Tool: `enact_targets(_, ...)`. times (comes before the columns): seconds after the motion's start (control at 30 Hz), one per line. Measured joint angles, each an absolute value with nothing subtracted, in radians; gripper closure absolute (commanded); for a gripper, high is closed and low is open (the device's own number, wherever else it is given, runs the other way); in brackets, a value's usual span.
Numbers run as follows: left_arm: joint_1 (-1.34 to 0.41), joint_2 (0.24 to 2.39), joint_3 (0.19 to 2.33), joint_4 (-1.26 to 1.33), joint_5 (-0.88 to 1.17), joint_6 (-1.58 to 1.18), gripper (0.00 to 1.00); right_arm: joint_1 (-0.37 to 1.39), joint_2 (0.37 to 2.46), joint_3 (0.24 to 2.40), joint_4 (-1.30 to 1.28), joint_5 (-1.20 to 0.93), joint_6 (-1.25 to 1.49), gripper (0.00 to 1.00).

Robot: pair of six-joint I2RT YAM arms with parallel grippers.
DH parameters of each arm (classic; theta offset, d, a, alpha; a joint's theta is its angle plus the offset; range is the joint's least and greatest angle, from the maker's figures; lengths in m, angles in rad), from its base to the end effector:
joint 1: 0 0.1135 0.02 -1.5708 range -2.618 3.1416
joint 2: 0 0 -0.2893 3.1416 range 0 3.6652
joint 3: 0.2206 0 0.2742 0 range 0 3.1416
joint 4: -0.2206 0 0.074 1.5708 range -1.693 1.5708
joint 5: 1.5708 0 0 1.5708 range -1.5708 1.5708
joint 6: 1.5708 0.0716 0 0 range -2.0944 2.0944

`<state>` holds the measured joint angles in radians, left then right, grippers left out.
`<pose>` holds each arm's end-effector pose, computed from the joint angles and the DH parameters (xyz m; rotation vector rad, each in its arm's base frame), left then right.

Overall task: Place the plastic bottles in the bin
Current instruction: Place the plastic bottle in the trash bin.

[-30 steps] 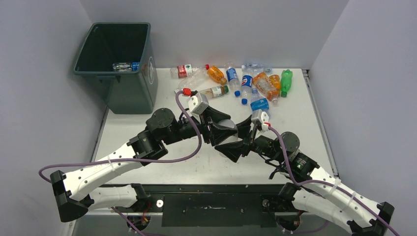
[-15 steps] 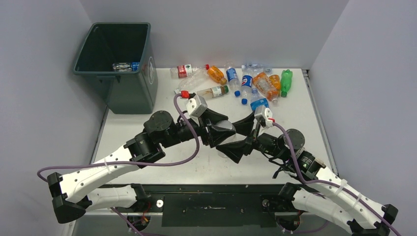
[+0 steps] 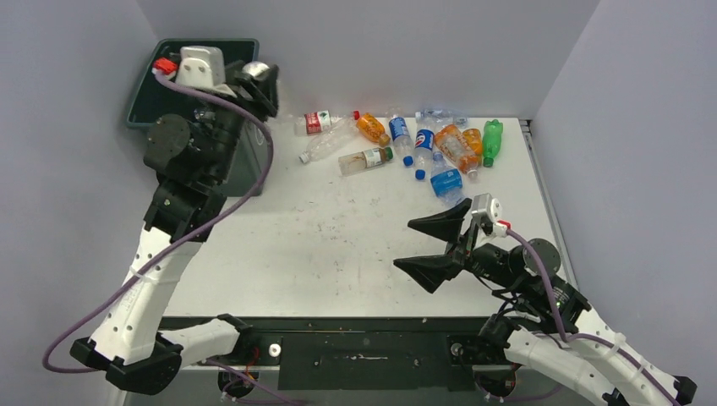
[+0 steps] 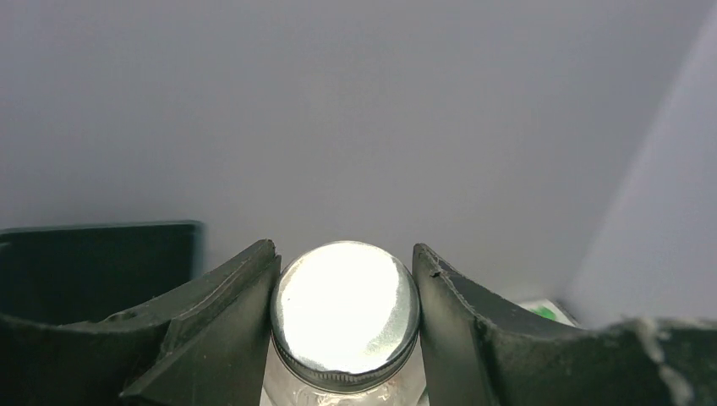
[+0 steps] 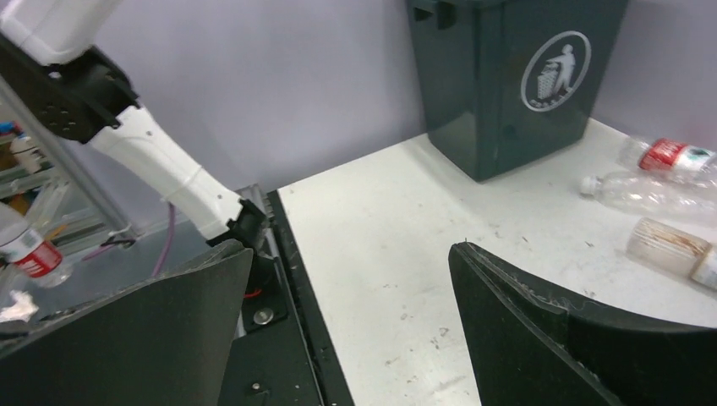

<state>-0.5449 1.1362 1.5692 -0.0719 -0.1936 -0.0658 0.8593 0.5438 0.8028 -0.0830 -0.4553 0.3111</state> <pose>0.2217 -0.1182 0.5936 0.1225 1.2210 -0.4159 0.0753 0.1356 0.4139 -0.7976 1.3191 1.2664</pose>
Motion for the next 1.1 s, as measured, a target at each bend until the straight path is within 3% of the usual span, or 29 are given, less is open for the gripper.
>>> enact_targets(0.2, -0.323, 1.267, 1.697, 0.02, -0.41, 0.03, 1.0, 0.859, 0.529, 0.713, -0.076, -0.299, 0.33, 0.1)
enact_targets(0.4, -0.229, 1.502, 1.761, 0.207, -0.545, 0.17, 1.0, 0.859, 0.532, 0.635, -0.024, -0.221, 0.365, 0.1)
enact_targets(0.43, -0.214, 1.535, 1.77, 0.215, -0.556, 0.171, 0.94, 0.859, 0.535, 0.624, -0.014, -0.213, 0.369, 0.1)
enact_targets(0.47, -0.194, 1.584, 1.788, 0.226, -0.568, 0.17, 0.79, 0.859, 0.54, 0.613, -0.006, -0.207, 0.373, 0.1)
enact_targets(0.57, -0.158, 1.694, 1.831, 0.247, -0.601, 0.167, 0.15, 0.859, 0.556, 0.587, 0.006, -0.188, 0.377, 0.1)
enact_targets(0.6, -0.152, 1.721, 1.842, 0.253, -0.611, 0.164, 0.01, 0.859, 0.562, 0.582, 0.007, -0.185, 0.378, 0.1)
enact_targets(0.83, -0.23, 1.768, 1.9, 0.34, -0.678, 0.183, 0.04, 0.859, 0.578, 0.572, 0.014, -0.137, 0.377, 0.1)
enact_targets(1.1, -0.567, 1.592, 1.876, 0.251, -0.502, 0.115, 0.04, 0.859, 0.586, 0.542, 0.029, 0.141, 0.455, 0.1)
